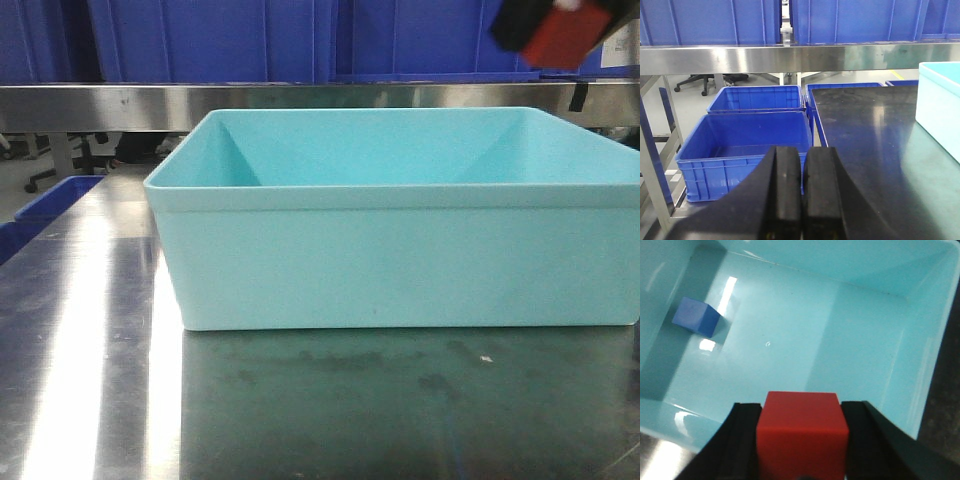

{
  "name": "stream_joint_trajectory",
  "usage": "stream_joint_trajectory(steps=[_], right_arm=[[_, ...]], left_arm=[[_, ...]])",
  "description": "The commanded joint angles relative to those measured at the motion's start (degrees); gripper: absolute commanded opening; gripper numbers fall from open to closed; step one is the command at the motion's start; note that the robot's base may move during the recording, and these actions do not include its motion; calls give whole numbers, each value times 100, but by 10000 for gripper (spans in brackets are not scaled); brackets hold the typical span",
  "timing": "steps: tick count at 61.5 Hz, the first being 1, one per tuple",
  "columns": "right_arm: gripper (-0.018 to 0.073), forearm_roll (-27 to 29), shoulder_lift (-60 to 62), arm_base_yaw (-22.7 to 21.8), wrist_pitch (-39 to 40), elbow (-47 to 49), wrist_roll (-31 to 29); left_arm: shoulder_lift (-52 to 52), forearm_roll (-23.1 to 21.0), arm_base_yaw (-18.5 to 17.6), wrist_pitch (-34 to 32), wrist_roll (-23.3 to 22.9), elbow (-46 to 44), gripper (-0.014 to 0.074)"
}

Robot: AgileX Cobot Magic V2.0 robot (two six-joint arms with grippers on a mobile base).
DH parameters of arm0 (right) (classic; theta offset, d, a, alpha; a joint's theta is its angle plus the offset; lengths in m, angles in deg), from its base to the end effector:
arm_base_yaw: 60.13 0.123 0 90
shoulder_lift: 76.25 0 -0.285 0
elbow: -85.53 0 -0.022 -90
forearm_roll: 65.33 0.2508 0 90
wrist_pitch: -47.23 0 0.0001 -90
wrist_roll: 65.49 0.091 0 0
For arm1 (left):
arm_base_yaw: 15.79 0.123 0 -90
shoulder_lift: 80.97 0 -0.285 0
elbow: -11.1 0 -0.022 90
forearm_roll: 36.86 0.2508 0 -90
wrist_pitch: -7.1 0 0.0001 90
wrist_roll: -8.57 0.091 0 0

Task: Pick red cube and place on left shelf
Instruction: 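Lift the red cube out of the teal bin with the right gripper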

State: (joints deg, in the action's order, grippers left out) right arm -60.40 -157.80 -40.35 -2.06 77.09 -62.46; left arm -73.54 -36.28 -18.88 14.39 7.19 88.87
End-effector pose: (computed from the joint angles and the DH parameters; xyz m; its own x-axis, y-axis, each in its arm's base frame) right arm 0.2504 0.0963 0.3582 -0.7490 -0.1539 -0.6445 -0.2980 0.9470 0.1202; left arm 0.0563 -0.0029 0.1987 -0.0441 -0.0117 -0.9990 0.0520 0.9985 -0.0140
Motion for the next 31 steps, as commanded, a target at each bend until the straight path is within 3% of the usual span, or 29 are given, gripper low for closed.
stream_joint_trajectory(steps=[1, 31], right_arm=[[174, -44, 813, -3, 619, -368, -165], [174, -44, 4298, -3, 1124, -2615, -231]], left_arm=[[-85, -22, -25, -503, -5, 132, 102], [-85, -22, -25, -503, -5, 132, 102]])
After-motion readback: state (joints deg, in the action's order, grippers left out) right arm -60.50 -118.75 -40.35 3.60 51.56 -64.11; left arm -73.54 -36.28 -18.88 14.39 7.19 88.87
